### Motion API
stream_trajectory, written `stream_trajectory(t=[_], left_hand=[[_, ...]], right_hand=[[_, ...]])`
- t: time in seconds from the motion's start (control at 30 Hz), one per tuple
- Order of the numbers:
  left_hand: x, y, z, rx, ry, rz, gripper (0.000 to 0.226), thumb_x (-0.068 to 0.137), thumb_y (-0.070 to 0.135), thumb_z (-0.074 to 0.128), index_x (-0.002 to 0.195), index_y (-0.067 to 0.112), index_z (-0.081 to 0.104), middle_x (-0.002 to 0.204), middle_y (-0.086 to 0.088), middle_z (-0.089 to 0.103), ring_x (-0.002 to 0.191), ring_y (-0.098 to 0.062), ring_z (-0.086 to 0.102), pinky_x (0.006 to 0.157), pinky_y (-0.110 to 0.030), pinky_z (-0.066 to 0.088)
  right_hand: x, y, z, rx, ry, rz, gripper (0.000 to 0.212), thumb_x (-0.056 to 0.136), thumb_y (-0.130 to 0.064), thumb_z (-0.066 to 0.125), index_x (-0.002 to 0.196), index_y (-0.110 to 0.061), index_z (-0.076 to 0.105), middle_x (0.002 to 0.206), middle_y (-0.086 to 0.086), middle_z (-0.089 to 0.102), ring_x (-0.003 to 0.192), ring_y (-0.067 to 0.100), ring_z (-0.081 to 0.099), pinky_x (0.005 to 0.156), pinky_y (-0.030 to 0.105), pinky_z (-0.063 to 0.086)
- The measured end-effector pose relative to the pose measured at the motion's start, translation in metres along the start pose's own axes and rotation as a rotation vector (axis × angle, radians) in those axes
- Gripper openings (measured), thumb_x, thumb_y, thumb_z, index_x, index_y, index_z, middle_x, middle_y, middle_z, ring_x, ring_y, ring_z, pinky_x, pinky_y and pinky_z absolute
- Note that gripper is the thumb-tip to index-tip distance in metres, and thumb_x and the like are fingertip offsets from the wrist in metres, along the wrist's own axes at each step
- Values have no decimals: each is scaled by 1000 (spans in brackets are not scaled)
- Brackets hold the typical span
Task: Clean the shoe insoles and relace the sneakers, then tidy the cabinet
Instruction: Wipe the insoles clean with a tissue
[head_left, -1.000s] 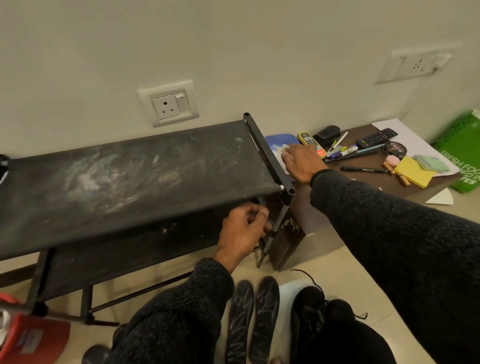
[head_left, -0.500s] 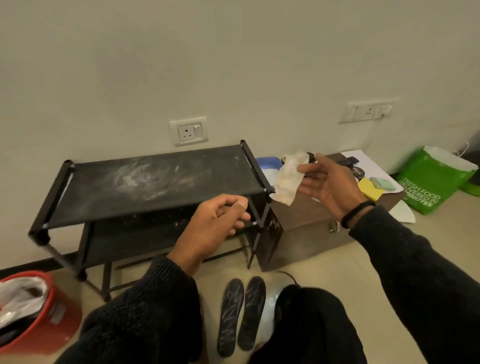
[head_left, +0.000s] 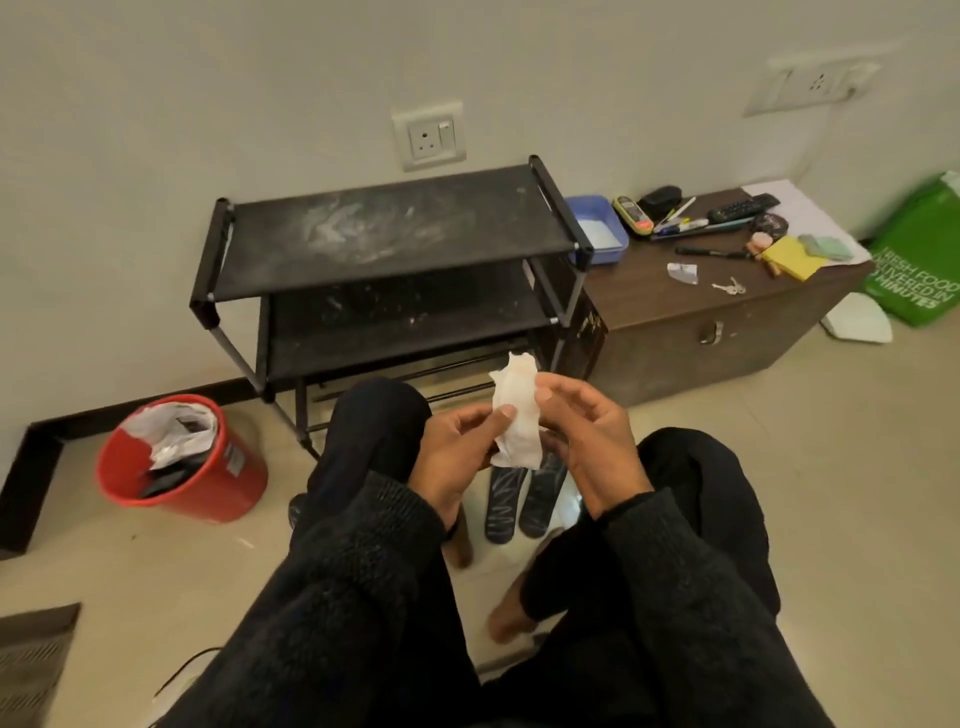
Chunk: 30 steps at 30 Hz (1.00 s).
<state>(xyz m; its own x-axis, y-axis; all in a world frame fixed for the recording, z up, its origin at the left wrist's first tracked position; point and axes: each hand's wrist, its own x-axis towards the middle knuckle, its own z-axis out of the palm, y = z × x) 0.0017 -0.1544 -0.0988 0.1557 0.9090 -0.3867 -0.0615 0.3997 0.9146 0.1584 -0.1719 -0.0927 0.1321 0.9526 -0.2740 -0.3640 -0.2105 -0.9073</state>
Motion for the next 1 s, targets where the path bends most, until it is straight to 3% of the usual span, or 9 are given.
stream_trajectory(t=[0.1, 0.2, 0.33, 0.5, 0.63, 0.77, 0.87, 1.0], left_hand=[[9, -17, -5, -18, 76, -41, 25, 101, 25, 60, 115, 10, 73, 104, -8, 77, 101, -29, 72, 93, -45, 57], [18, -25, -6, 42, 98, -24, 23, 103, 22, 56, 108, 11, 75, 101, -10, 76, 98, -31, 71, 91, -41, 59], [23, -27, -4, 172, 93, 55, 17, 100, 21, 62, 107, 21, 77, 98, 5, 77, 93, -10, 71, 77, -20, 56], [28, -33, -8, 238, 56, 88, 19, 97, 21, 66, 113, 21, 77, 102, 9, 77, 95, -2, 71, 77, -16, 55], [31, -35, -9, 236, 91, 70, 19, 97, 24, 66, 113, 22, 76, 103, 10, 76, 95, -4, 70, 80, -19, 57], [33, -33, -8, 30, 230, -60, 14, 99, 19, 62, 108, 16, 73, 98, 1, 76, 83, -8, 73, 70, -21, 57], [33, -26, -10, -233, 294, -191, 15, 101, 14, 56, 104, 10, 70, 95, -5, 75, 84, -15, 73, 75, -30, 59], [31, -23, -16, -550, 300, -281, 21, 98, 14, 53, 111, 4, 65, 96, -13, 73, 91, -26, 70, 86, -40, 58]], right_hand=[[2, 19, -4, -251, 106, -102, 18, 86, -14, 78, 103, -13, 74, 99, 5, 75, 91, 21, 73, 81, 41, 61], [6, 32, -5, -381, 118, -144, 15, 83, -18, 82, 96, -13, 75, 90, 5, 76, 84, 25, 72, 74, 38, 62], [14, 37, -2, -401, 79, -116, 22, 81, -21, 82, 99, -12, 74, 91, 5, 76, 85, 22, 72, 73, 30, 61], [27, 45, -4, -380, 40, -31, 26, 82, -22, 82, 103, -10, 73, 94, 6, 77, 89, 25, 74, 84, 44, 61], [34, 51, -5, -376, 69, -41, 13, 90, -15, 73, 101, -7, 74, 91, 10, 77, 86, 31, 73, 82, 49, 61], [39, 54, -4, -260, 127, 25, 16, 93, -12, 68, 103, 0, 71, 93, 20, 74, 83, 35, 70, 85, 53, 59], [37, 52, -5, -62, 135, 125, 22, 95, -10, 65, 109, 7, 65, 101, 25, 71, 93, 36, 66, 91, 51, 58], [34, 47, -7, 192, 93, 260, 24, 94, -8, 64, 115, 2, 61, 116, 27, 69, 113, 42, 65, 97, 49, 55]])
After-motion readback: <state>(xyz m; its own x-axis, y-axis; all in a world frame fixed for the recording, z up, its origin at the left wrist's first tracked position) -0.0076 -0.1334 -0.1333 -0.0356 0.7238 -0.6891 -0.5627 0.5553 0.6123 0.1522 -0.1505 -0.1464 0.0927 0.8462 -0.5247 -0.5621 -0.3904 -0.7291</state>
